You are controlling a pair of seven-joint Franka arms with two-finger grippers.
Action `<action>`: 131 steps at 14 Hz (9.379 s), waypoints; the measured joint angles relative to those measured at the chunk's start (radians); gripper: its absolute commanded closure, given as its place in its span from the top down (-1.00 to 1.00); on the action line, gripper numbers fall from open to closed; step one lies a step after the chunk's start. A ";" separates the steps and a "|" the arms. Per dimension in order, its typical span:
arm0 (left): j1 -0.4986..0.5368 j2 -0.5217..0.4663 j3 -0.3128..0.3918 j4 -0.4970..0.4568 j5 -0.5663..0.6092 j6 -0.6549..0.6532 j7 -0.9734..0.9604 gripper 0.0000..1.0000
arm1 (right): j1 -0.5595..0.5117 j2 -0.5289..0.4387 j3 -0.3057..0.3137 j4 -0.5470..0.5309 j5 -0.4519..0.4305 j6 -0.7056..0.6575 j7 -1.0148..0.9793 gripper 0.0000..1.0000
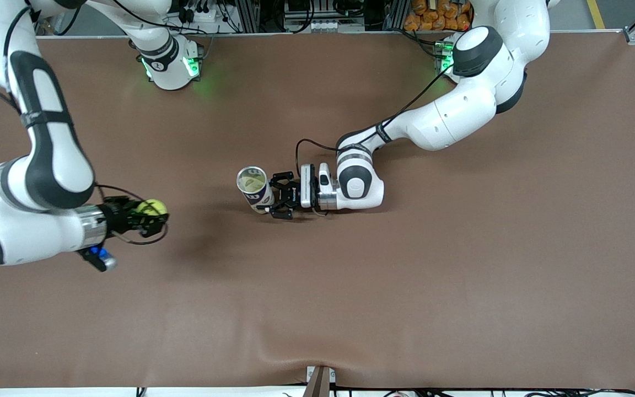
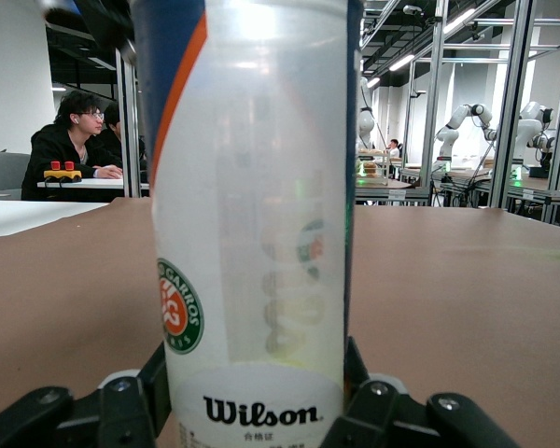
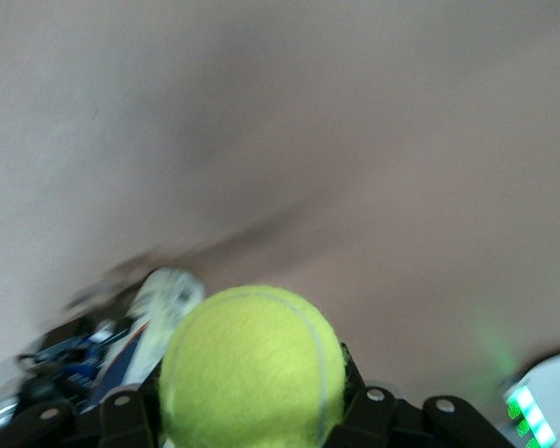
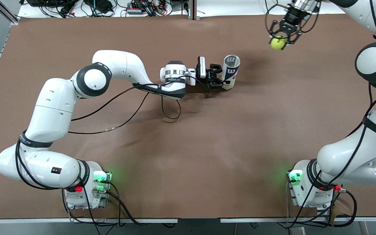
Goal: Insert tennis ball vertically with right arm
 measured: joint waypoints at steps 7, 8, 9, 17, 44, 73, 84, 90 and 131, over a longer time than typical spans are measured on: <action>0.000 0.000 0.001 0.000 0.000 0.000 0.000 0.39 | 0.148 -0.013 0.166 -0.022 0.004 0.113 0.532 -0.15; 0.000 0.000 0.001 0.000 0.000 0.000 0.000 0.39 | 0.160 -0.013 0.166 -0.032 0.004 0.126 0.551 -0.15; 0.000 0.000 0.001 0.000 0.000 0.000 0.000 0.39 | 0.166 -0.013 0.166 -0.043 0.004 0.138 0.565 -0.15; 0.000 0.000 0.001 0.000 0.000 -0.001 0.000 0.41 | 0.180 -0.013 0.161 -0.118 0.003 0.158 0.598 1.00; -0.009 0.000 0.038 -0.001 -0.036 0.004 -0.001 0.84 | -0.083 -0.120 0.150 -0.123 -0.035 0.046 0.204 1.00; 0.330 -0.253 0.002 -0.380 0.062 0.007 -0.061 1.00 | -0.053 -0.304 0.057 -0.376 -0.096 0.229 -0.147 1.00; 0.527 -0.286 0.018 -0.243 0.823 -0.293 -0.723 1.00 | 0.157 -0.381 -0.318 -0.564 -0.031 0.445 -0.507 1.00; 0.532 -0.418 0.135 -0.149 1.020 -0.531 -0.982 1.00 | 0.164 -0.436 -0.355 -0.602 -0.030 0.498 -0.654 1.00; 0.151 -1.357 0.875 -0.201 1.596 -1.129 -2.724 1.00 | 0.186 -0.608 -0.442 -0.141 -0.187 -0.068 -0.786 1.00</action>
